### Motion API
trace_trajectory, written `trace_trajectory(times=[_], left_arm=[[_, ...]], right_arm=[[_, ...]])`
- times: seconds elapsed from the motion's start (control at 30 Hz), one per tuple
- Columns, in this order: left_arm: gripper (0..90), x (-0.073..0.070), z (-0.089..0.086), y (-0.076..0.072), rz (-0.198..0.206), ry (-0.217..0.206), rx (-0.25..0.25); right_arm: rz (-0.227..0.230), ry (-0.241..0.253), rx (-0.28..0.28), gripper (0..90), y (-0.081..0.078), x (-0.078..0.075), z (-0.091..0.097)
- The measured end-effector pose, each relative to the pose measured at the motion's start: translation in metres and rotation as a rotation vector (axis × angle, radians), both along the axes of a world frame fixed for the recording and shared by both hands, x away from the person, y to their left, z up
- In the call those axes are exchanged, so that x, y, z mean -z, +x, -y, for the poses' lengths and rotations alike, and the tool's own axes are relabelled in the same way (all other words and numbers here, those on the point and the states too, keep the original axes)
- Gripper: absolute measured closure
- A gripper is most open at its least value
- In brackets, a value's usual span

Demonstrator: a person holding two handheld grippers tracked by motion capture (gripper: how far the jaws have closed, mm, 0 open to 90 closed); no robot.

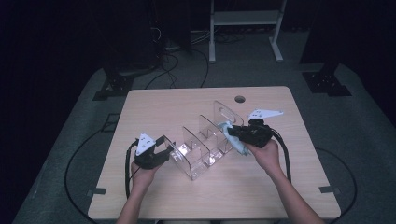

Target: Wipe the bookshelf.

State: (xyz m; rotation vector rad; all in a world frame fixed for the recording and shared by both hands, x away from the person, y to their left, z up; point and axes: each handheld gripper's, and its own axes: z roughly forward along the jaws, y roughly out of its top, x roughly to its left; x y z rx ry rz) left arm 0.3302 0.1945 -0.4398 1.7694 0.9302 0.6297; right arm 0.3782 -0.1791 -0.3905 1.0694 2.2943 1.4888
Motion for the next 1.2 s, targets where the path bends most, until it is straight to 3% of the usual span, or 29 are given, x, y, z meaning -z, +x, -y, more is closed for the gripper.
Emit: trace_trajectory(times=[0.23, 0.37, 0.5, 0.63, 0.9, 0.97, 1.2], left_arm=[[48.3, 0.0, 0.003, -0.005, 0.001, -0.006, 0.037], [48.1, 0.0, 0.006, -0.01, -0.007, -0.003, 0.087], [47.1, -0.001, 0.008, -0.009, -0.018, -0.003, 0.094], [48.1, 0.0, 0.01, -0.01, -0.014, 0.001, 0.073], [48.4, 0.001, 0.01, -0.009, -0.003, -0.005, 0.082], [48.4, 0.001, 0.01, -0.009, 0.0, -0.004, 0.08], [48.4, 0.001, 0.012, -0.01, -0.005, -0.009, 0.074]], right_arm=[[-0.013, -0.027, -0.013, 79.9, -0.015, -0.001, 0.001], [-0.005, -0.047, -0.024, 80.0, -0.031, -0.002, 0.007], [-0.001, -0.019, -0.037, 79.9, -0.043, 0.001, 0.014], [-0.012, -0.02, -0.042, 79.9, -0.043, 0.0, 0.014], [-0.025, -0.005, -0.053, 80.0, -0.043, -0.006, 0.013], [-0.019, -0.021, -0.052, 80.0, -0.043, -0.008, 0.012], [-0.014, -0.038, -0.041, 80.0, -0.031, -0.014, 0.0]])
